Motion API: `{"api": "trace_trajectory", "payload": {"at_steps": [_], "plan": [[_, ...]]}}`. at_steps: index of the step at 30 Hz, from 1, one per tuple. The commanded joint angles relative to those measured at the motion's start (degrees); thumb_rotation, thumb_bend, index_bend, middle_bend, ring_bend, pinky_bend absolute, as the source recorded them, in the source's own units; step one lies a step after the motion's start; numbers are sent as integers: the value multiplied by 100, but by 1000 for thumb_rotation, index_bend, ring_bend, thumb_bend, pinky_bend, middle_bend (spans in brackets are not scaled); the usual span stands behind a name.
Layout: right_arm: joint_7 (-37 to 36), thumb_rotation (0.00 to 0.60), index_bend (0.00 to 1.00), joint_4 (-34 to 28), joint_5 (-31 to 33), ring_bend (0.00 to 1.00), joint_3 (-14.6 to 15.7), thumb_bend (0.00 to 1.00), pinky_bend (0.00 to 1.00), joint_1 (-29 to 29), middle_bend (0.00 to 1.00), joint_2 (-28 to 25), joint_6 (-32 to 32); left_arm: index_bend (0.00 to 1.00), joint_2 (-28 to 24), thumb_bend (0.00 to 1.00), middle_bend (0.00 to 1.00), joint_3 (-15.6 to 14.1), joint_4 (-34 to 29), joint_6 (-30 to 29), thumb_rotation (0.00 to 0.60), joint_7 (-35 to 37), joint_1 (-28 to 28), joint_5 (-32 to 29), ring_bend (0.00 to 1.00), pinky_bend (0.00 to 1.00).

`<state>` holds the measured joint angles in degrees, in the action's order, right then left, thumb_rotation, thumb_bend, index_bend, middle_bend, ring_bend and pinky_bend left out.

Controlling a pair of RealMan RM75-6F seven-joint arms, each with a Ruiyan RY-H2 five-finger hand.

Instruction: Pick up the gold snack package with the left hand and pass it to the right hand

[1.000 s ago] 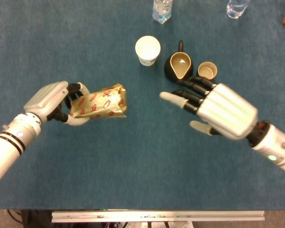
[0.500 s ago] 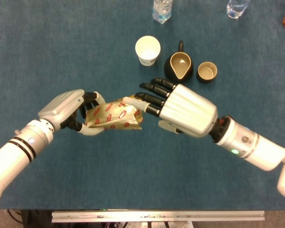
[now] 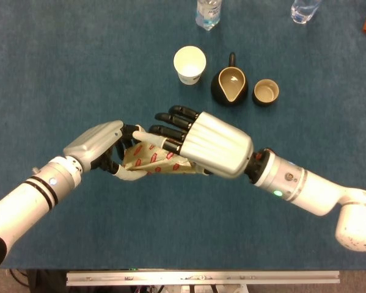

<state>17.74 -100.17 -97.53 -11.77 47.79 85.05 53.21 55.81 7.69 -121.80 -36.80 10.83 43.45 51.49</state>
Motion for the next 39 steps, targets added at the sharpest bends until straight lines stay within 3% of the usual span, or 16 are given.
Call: {"api": "trace_trajectory", "payload": {"at_steps": [1,5,12,15,21,27,32,39], "plan": [[-34,600,109,65,31,180,16,187,243,76,285,56,-37,567,2,248,592,11,1,51,600,34,44,-65,475,472],[-137,600,233,201,16,240,44,254,278,174,359,155,8,564,-35,248,590,36,-3,211,600,133,124,-164,475,472],[-327,600,560,558,-212,481,171,487,438,251,604,381,312,532,-112,248,580,45,38,388,600,269,161,-168,463,472],[-340,600,630,663,-255,525,208,523,468,263,654,454,419,488,-158,247,556,50,52,448,600,328,152,-125,434,472],[-463,600,643,750,-293,537,242,531,482,232,663,419,666,336,-323,242,429,5,150,770,600,483,143,-40,326,466],[-518,600,643,697,-349,537,303,531,486,146,663,228,903,206,-402,207,249,3,377,1102,600,691,113,89,155,371],[-606,600,643,597,-457,538,409,530,486,-46,663,-103,1239,169,-408,203,186,-52,719,1170,600,705,39,277,96,307],[-770,600,643,481,-660,537,607,529,486,-398,663,-640,1775,168,-393,203,178,-152,1105,859,600,711,-174,310,85,288]]}}
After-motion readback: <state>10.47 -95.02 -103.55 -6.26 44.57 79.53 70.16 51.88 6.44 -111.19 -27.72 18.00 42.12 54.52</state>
